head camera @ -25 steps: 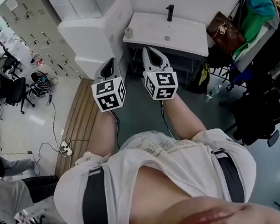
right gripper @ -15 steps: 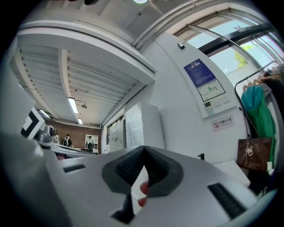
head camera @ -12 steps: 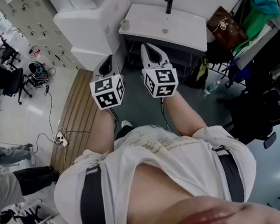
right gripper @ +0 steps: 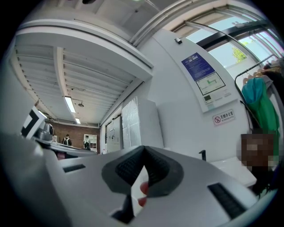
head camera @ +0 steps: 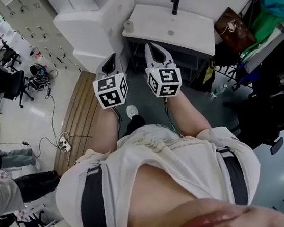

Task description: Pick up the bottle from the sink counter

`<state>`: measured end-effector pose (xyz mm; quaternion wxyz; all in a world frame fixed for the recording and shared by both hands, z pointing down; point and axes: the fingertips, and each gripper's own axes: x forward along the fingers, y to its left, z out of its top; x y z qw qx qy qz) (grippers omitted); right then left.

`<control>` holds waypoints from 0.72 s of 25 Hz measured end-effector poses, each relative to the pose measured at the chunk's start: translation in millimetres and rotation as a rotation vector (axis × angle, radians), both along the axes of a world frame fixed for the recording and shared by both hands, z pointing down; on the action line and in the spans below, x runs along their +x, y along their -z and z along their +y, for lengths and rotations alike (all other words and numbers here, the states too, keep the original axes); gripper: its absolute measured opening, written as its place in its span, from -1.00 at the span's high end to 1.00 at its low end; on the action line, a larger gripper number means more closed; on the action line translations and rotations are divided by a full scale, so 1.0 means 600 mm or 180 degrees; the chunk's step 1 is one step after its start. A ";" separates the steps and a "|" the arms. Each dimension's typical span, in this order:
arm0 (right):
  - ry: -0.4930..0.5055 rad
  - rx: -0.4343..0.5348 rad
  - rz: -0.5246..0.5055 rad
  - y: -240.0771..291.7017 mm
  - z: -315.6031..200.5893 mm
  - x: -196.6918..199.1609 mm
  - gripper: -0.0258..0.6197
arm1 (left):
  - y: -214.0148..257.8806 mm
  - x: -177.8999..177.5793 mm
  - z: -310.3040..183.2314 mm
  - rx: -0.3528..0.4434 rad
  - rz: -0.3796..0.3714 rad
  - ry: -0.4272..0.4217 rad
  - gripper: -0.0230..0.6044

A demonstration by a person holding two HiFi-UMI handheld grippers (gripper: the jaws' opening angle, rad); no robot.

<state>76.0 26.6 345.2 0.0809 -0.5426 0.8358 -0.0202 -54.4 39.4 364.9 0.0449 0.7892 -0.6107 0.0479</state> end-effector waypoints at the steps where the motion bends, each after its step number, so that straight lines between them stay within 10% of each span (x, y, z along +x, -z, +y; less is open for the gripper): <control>1: -0.0019 0.0008 0.0012 -0.001 -0.012 -0.001 0.85 | -0.003 -0.001 -0.014 0.0000 -0.0005 -0.0014 0.86; 18: -0.0203 -0.0096 0.0142 -0.019 -0.251 -0.072 0.85 | -0.035 -0.065 -0.267 -0.0106 0.0008 -0.0275 0.86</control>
